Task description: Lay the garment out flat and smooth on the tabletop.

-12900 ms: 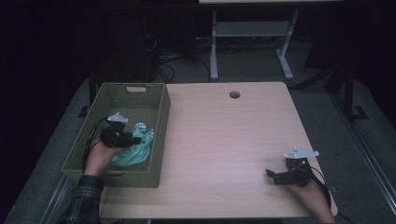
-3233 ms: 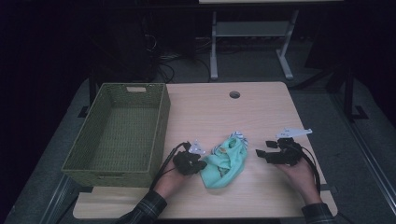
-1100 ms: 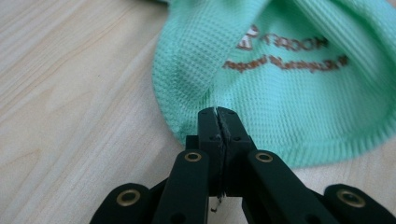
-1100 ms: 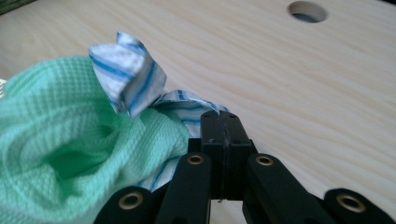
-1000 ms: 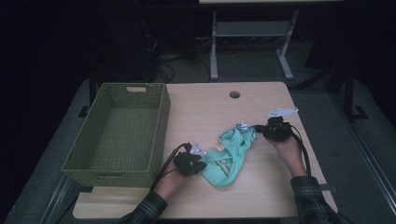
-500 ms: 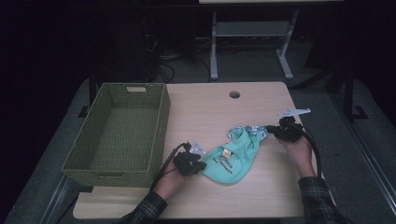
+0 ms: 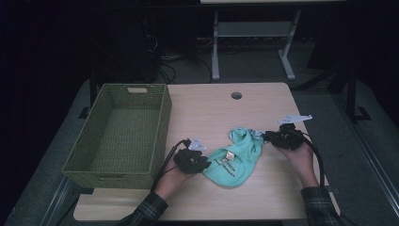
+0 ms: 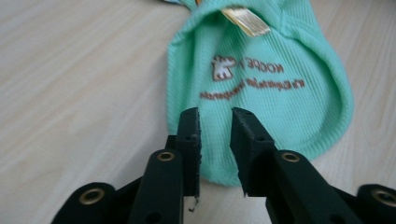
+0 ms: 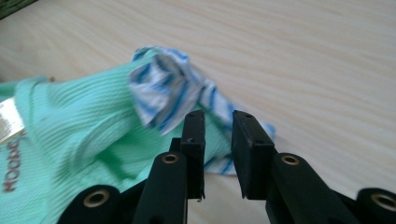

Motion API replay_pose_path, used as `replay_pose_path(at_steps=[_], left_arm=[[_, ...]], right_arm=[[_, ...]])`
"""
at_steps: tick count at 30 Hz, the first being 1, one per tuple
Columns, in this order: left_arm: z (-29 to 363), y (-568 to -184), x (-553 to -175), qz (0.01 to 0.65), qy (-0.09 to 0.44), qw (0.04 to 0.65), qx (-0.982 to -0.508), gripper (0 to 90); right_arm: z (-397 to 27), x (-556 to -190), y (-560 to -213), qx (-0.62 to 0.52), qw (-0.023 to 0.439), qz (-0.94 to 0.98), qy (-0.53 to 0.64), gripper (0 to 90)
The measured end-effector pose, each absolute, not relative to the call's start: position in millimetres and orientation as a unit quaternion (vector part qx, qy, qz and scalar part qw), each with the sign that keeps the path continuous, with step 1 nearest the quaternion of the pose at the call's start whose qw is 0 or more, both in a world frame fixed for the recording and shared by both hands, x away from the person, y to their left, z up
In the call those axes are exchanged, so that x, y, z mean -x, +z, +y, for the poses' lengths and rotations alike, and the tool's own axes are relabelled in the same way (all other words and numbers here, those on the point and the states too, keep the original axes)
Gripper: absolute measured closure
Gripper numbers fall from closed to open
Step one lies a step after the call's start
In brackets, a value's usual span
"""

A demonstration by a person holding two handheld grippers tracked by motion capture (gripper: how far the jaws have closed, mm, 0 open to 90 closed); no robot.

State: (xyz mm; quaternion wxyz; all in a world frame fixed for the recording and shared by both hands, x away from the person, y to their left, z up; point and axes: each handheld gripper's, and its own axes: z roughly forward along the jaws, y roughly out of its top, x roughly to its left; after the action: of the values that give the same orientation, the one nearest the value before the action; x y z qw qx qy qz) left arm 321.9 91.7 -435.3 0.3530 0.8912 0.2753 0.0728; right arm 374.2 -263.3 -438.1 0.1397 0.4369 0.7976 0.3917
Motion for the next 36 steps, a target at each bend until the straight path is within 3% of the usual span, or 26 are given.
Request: replay_pose_path(at_steps=[9,19,27,36], left_arm=[[86,-439,-351,0.289,0.089,0.354,-0.885,61.5],[70,-453,-364,0.281,0.087,0.349,-0.89,60.5],[62,-458,-365,0.259,0.077,0.338,-0.901,86.0],[74,-443,-362,0.276,0.1,0.349,-0.89,87.6]], right_arm=[[-255,-341,-435,-0.419,0.116,0.809,0.396,79.0],[-233,-313,-446,-0.392,0.07,0.821,0.408,89.0],[-212,-310,-464,-0.379,0.053,0.846,0.371,89.9],[-213,-312,-467,-0.384,0.057,0.851,0.352,90.0]])
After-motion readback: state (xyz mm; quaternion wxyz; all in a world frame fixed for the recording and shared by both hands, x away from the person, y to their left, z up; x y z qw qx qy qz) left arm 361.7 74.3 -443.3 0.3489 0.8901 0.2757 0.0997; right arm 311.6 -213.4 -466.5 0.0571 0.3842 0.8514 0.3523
